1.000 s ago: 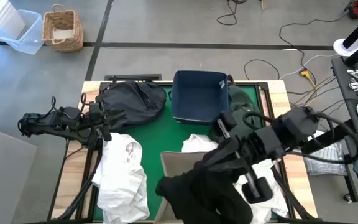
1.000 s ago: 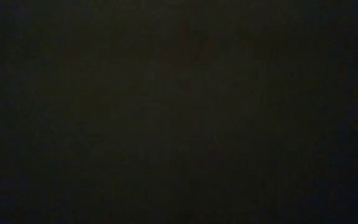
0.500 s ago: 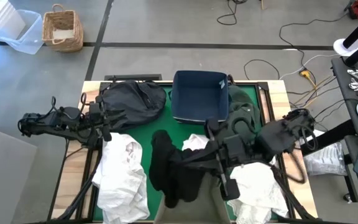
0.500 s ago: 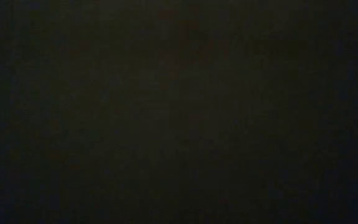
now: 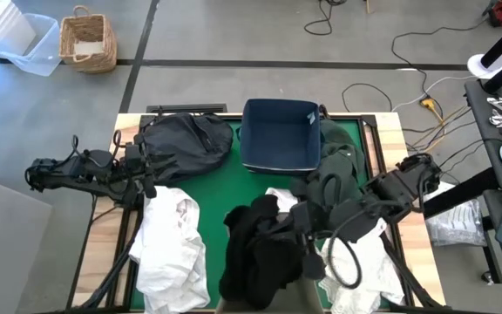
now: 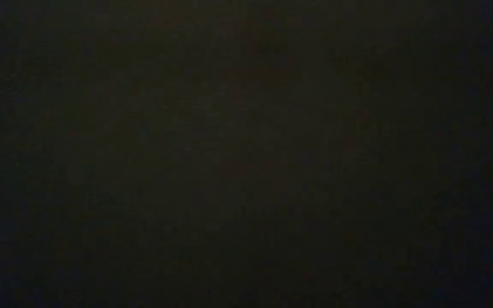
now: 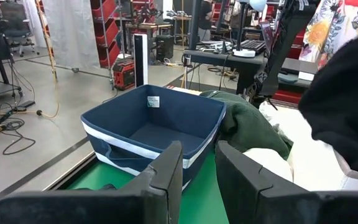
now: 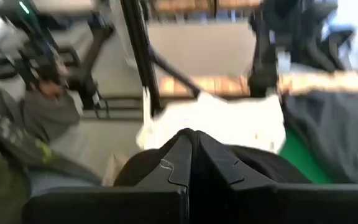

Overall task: Sort clothes
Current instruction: Put the black shirt into the white laundry bin

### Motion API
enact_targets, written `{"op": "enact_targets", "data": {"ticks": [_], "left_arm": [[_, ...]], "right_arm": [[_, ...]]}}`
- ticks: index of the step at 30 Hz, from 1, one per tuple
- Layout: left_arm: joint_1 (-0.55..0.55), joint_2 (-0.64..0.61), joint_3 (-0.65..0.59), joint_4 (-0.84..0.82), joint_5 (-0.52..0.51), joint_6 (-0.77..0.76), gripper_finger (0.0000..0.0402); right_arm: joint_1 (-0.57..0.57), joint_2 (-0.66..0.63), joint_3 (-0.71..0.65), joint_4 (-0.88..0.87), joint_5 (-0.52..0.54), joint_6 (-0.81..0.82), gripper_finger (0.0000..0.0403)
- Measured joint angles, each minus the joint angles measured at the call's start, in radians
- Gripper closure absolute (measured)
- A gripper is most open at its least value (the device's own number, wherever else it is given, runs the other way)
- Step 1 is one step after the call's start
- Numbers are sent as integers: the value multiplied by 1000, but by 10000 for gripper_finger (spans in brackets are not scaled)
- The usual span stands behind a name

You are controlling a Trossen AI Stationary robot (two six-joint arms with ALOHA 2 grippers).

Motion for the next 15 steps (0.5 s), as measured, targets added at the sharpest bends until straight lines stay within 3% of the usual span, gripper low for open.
{"op": "enact_targets", "data": {"ticks": [5,15], "left_arm": [[0,0,0,0,0,0,325],[0,0,0,0,0,0,325]], "right_arm": [[0,21,0,-131,-71,65,390],[-4,79,0,-195,-209,161,390]]}}
